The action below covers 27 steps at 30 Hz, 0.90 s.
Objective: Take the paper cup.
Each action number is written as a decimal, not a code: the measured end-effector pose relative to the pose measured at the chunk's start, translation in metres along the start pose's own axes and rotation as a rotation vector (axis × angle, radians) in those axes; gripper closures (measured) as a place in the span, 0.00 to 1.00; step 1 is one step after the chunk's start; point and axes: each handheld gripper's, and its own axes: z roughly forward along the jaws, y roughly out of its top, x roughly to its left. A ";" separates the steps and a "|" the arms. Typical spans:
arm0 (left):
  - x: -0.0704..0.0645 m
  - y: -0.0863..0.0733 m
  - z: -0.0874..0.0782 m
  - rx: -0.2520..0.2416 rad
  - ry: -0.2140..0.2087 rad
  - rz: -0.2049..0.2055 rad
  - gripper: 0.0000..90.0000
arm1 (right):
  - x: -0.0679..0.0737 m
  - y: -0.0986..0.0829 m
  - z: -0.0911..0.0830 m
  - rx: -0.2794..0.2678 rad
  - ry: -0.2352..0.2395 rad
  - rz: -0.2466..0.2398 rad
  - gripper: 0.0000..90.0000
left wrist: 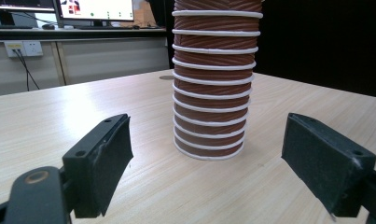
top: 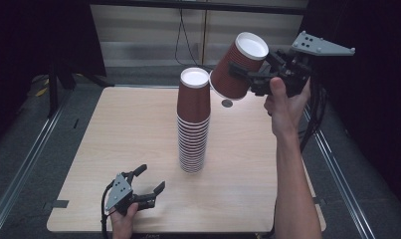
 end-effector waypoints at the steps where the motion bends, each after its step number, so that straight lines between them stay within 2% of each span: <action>1: 0.000 0.000 0.000 -0.001 0.000 0.001 0.17 | 0.000 -0.001 -0.002 0.005 -0.006 -0.002 0.23; 3: 0.000 0.000 0.000 0.002 -0.002 0.000 0.17 | -0.001 -0.003 -0.004 0.008 -0.007 -0.001 0.23; 4: 0.001 0.000 0.000 0.004 -0.002 0.015 0.17 | -0.002 -0.004 -0.005 0.012 -0.010 -0.003 0.23; 5: 0.000 0.000 0.000 0.006 0.003 0.002 0.17 | -0.002 -0.005 -0.006 0.014 -0.013 0.000 0.23; 9: 0.000 0.001 0.001 0.012 0.001 -0.001 0.17 | -0.004 -0.010 -0.009 0.038 -0.022 0.002 0.23; 14: 0.001 0.000 0.000 0.007 -0.019 -0.012 0.17 | -0.007 -0.025 -0.014 0.085 -0.033 0.012 0.23; 19: 0.001 0.000 0.000 0.010 -0.029 -0.013 0.17 | -0.007 -0.036 -0.016 0.102 -0.030 0.021 0.23; 20: 0.002 0.000 0.000 0.004 -0.049 -0.012 0.17 | -0.007 -0.043 -0.017 0.111 -0.030 0.030 0.23; 21: 0.001 0.000 0.000 0.005 -0.051 -0.009 0.17 | -0.007 -0.046 -0.018 0.117 -0.026 0.035 0.23; 25: 0.002 0.001 0.001 0.020 -0.053 -0.015 0.17 | -0.007 -0.057 -0.020 0.129 -0.024 0.050 0.23; 26: 0.003 0.002 0.002 0.032 -0.060 -0.011 0.17 | -0.007 -0.065 -0.021 0.133 -0.020 0.059 0.23; 27: 0.002 0.002 0.003 0.031 -0.057 -0.028 0.17 | -0.006 -0.068 -0.022 0.140 -0.023 0.068 0.23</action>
